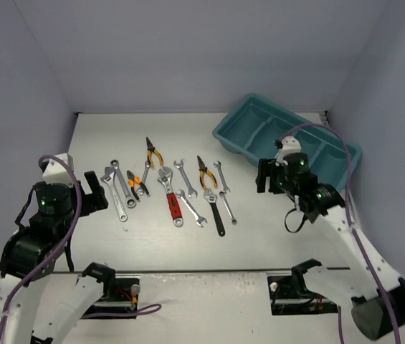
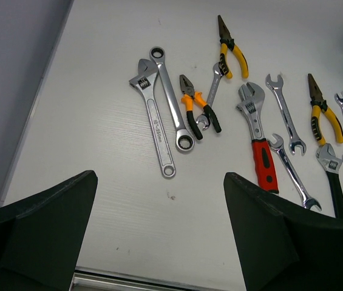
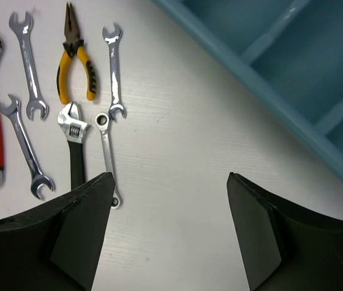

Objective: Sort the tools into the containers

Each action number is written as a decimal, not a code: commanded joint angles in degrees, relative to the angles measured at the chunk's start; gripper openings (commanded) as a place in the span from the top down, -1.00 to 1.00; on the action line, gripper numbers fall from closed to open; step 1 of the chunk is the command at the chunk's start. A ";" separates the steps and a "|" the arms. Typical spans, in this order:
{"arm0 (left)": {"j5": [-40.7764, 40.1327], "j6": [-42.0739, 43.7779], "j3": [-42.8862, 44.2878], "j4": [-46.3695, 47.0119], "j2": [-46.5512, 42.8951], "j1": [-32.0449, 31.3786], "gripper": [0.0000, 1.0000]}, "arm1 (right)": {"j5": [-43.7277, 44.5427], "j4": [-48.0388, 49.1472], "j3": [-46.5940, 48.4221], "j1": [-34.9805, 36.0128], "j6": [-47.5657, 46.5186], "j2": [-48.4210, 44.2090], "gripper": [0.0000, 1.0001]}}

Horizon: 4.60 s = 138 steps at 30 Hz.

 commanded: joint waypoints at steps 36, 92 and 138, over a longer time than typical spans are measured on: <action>5.96 1.46 6.47 1.58 12.39 0.23 -0.66 | 4.82 9.13 6.24 16.71 10.56 42.70 0.34; 11.54 -5.91 -0.31 2.64 14.77 0.31 -0.66 | 11.28 5.46 25.71 -39.81 4.87 43.37 0.10; 9.83 -12.11 9.86 25.78 70.91 15.74 0.15 | -9.47 5.02 0.53 -10.19 8.94 -2.10 -0.30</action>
